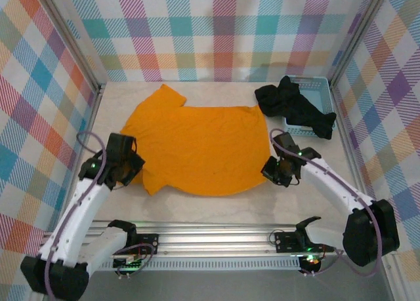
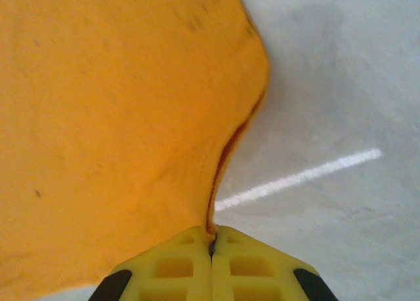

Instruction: Fold and stack the t-shirts

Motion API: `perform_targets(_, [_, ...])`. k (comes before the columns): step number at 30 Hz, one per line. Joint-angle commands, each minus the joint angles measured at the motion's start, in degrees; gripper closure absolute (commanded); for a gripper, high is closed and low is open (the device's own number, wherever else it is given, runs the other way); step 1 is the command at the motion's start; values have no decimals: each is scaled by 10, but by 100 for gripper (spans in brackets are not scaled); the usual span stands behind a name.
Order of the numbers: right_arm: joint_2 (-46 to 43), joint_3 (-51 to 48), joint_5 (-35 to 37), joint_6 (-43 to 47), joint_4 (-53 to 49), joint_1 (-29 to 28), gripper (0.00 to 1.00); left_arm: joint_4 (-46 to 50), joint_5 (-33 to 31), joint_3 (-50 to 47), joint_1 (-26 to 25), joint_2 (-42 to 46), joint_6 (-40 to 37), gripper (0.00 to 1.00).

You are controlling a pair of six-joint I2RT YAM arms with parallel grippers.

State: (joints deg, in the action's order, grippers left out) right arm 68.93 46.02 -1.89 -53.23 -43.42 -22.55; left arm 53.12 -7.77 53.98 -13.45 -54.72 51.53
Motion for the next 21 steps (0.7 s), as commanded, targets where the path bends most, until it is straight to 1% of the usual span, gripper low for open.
perform_targets(1, [30, 31, 15, -13, 5, 12, 100, -34, -17, 35, -2, -67, -69, 100])
perform_targets(3, [52, 45, 10, -16, 17, 21, 100, -46, -20, 55, 5, -108, -96, 100])
perform_targets(7, [101, 83, 4, -16, 35, 37, 100, -64, -55, 103, 15, -183, -143, 100])
perform_targets(13, [178, 132, 12, -9, 44, 60, 100, -104, -39, 146, 40, -264, -165, 100])
perform_targets(21, [246, 176, 11, -10, 57, 75, 100, -144, -14, 190, 59, -325, -192, 100])
